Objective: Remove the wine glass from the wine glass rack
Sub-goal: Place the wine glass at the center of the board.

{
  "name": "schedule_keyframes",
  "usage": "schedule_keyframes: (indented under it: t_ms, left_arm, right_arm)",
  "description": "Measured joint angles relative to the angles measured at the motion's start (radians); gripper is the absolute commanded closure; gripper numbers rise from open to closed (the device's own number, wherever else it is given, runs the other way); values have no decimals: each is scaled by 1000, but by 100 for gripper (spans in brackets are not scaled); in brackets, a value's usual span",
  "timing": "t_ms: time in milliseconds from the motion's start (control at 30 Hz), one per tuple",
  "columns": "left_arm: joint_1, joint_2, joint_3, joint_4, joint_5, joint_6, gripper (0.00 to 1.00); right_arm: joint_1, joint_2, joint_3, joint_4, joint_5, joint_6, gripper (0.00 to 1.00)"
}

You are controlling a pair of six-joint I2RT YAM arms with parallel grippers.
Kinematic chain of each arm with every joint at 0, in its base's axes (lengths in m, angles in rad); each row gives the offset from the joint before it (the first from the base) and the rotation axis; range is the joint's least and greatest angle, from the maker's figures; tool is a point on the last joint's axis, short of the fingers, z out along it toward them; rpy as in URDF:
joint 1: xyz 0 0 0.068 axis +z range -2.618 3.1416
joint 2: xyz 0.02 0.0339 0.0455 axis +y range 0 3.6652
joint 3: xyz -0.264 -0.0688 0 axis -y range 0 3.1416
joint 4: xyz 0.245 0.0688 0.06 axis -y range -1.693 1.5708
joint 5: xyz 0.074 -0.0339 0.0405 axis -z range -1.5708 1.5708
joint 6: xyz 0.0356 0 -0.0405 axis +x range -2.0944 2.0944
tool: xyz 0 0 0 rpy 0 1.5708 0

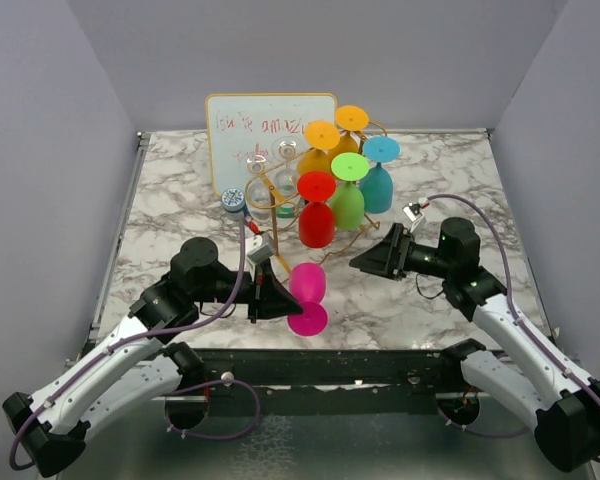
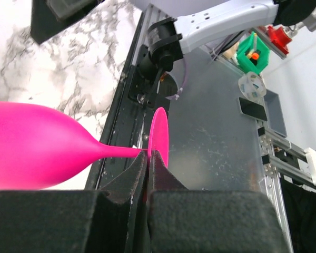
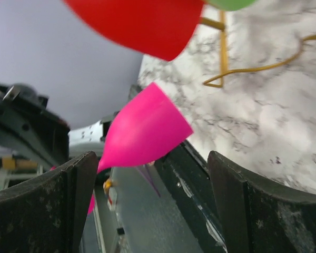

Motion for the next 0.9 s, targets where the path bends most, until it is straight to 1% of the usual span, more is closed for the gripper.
schedule_keyframes:
  t_ms: [100,200,300,400,533,600,700,800,900]
  left_arm:
    - [0,-6,-29,69,31,2,100]
    - [0,-6,-60,137,76,-8,100]
    - [0,-6,-77,180,122,-15,100]
    - [0,-9,-85,220,171,-23,100]
    - [0,-49,-103,284,205,-33,100]
    - [0,-71,-122,341,219,-49,100]
    - [0,-88,-150,433,241,-80,100]
    - [0,-79,-153,472,248,-90,100]
    - [0,-64,-154,499,251,-93,100]
  right_arm:
    - [-2,9,-45,167,-131,19,9]
    - [-2,2,-90,288,-190,42,9]
    - [-3,-10,-122,347,-207,47,9]
    - [-13,-29,-143,365,-208,45,8]
    - [-55,-31,-174,420,-235,55,10]
    - [-75,-6,-202,488,-268,90,14]
    - [-88,54,-262,653,-325,190,16]
    - [-89,84,-294,806,-378,298,21]
    - [-89,74,-294,921,-404,362,24]
